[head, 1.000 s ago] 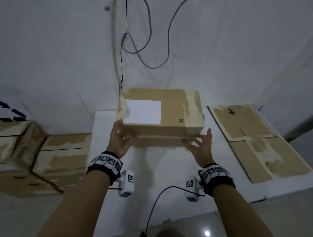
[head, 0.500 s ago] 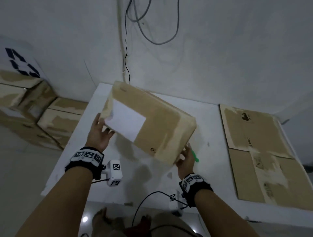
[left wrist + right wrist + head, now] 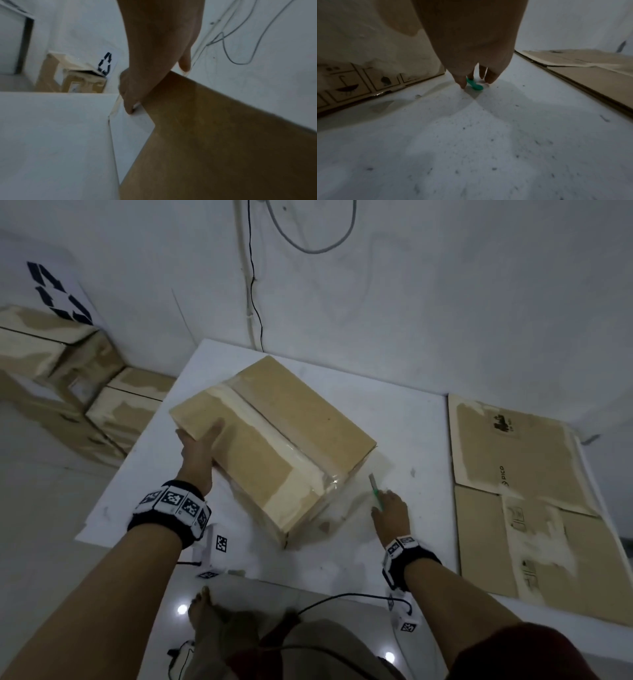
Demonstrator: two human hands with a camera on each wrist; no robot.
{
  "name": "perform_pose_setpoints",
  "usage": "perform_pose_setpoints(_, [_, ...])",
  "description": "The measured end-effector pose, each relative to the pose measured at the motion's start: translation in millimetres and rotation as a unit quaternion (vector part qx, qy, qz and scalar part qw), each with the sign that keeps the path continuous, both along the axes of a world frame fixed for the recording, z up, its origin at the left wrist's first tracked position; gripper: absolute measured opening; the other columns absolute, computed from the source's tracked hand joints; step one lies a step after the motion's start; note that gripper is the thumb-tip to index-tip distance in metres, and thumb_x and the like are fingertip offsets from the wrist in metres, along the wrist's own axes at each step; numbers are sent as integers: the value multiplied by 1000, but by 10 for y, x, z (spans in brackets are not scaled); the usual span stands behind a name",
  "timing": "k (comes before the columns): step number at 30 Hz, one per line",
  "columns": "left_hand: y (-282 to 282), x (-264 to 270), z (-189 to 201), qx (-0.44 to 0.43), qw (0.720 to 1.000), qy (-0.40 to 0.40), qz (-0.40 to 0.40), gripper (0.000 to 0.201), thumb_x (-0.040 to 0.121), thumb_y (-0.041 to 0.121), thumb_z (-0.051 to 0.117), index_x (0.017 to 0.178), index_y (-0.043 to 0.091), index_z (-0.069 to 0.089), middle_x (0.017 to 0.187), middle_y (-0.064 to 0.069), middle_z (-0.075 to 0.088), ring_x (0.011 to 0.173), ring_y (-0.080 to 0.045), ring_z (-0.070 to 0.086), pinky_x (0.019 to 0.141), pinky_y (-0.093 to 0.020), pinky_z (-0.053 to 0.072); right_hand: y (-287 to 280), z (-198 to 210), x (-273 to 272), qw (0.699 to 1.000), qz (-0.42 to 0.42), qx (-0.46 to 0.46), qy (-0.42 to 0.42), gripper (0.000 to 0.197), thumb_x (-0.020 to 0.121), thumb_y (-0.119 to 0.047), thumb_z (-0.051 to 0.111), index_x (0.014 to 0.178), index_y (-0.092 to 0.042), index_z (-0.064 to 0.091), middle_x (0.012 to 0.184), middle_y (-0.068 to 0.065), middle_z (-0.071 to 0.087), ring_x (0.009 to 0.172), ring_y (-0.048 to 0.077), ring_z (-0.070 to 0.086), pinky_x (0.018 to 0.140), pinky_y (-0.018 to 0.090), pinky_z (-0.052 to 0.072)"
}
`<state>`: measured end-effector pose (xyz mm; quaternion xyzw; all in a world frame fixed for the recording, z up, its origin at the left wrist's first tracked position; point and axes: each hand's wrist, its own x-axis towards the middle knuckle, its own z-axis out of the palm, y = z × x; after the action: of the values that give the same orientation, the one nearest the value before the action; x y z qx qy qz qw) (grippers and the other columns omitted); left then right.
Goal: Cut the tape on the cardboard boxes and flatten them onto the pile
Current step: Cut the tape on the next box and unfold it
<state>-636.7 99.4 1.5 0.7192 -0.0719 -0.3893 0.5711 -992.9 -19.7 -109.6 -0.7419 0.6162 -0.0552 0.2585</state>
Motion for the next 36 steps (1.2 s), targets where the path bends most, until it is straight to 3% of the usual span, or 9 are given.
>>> perform_pose_setpoints(4, [-111, -129, 116, 78, 994, -67, 35, 103, 81, 47, 71, 153, 31, -1, 151, -17, 15, 132, -38, 34, 106, -48, 35, 65, 58, -42, 998, -56, -15, -37, 7, 88, 4, 59, 91, 7, 66, 97, 26, 61, 91, 39, 60, 72, 33, 42])
perform_pose_setpoints(12, [-414, -31, 62, 41, 988, -148, 15, 90, 85, 49, 65, 153, 20, 13, 142, -20, 38, 128, -39, 42, 101, -55, 41, -137, 665, 108, 942, -222, -65, -244, 21, 92, -7, 61, 111, 1, 56, 93, 15, 64, 76, 26, 57, 66, 31, 44])
perform_pose_setpoints(15, [-529, 25, 96, 41, 985, -165, -11, 89, 88, 46, 63, 154, 17, 10, 146, -20, 37, 132, -38, 39, 105, -52, 38, -419, 995, 303, 916, -202, -124, -322, 20, 98, -8, 51, 117, -6, 56, 88, 11, 62, 75, 33, 64, 67, 42, 55])
perform_pose_setpoints(19, [-658, 65, 176, 79, 978, -187, -48, 87, 94, 39, 56, 154, 16, -2, 151, -19, 30, 135, -36, 36, 107, -48, 33, -703, 1497, 729, 910, -108, -184, -356, 9, 100, -18, 51, 104, -16, 58, 82, 7, 59, 70, 21, 54, 63, 37, 48])
perform_pose_setpoints(21, [-713, 63, 215, 118, 953, -266, -84, 79, 97, 34, 51, 154, 21, -2, 158, -15, 15, 141, -33, 26, 109, -48, 29, -778, 1672, 1005, 923, -43, -188, -334, 16, 101, -27, 51, 104, -15, 62, 85, 4, 62, 73, 16, 53, 66, 31, 43])
perform_pose_setpoints(24, [-833, 32, 251, 157, 860, -452, -176, 62, 101, 26, 35, 153, 28, 1, 161, -6, -8, 148, -25, 0, 116, -50, 13, -862, 1721, 1519, 957, 17, -104, -270, 13, 98, -22, 53, 96, -18, 66, 87, 2, 65, 75, 21, 58, 67, 30, 44])
perform_pose_setpoints(28, [-908, 39, 214, 148, 782, -527, -298, 52, 103, 35, 21, 154, 30, 7, 162, 0, -5, 148, -21, -4, 117, -53, 0, -818, 1628, 2150, 981, 77, -52, -172, 17, 97, -33, 55, 86, -22, 60, 87, 2, 64, 78, 22, 58, 59, 28, 40])
perform_pose_setpoints(33, [-911, 89, 148, 154, 767, -551, -291, 50, 103, 39, 20, 152, 28, 20, 161, 1, 9, 148, -20, 3, 116, -52, -3, -834, 1578, 2717, 979, 114, -83, -147, 27, 98, -32, 55, 112, -15, 71, 116, 6, 69, 106, 25, 62, 88, 32, 45])
perform_pose_setpoints(36, [-934, 97, 147, 151, 775, -542, -286, 48, 104, 36, 20, 151, 29, 24, 160, 2, 13, 148, -19, 4, 116, -51, -4, -886, 1574, 2902, 975, 107, -91, -173, 24, 96, -29, 59, 112, -17, 73, 114, 3, 71, 105, 22, 64, 87, 26, 45])
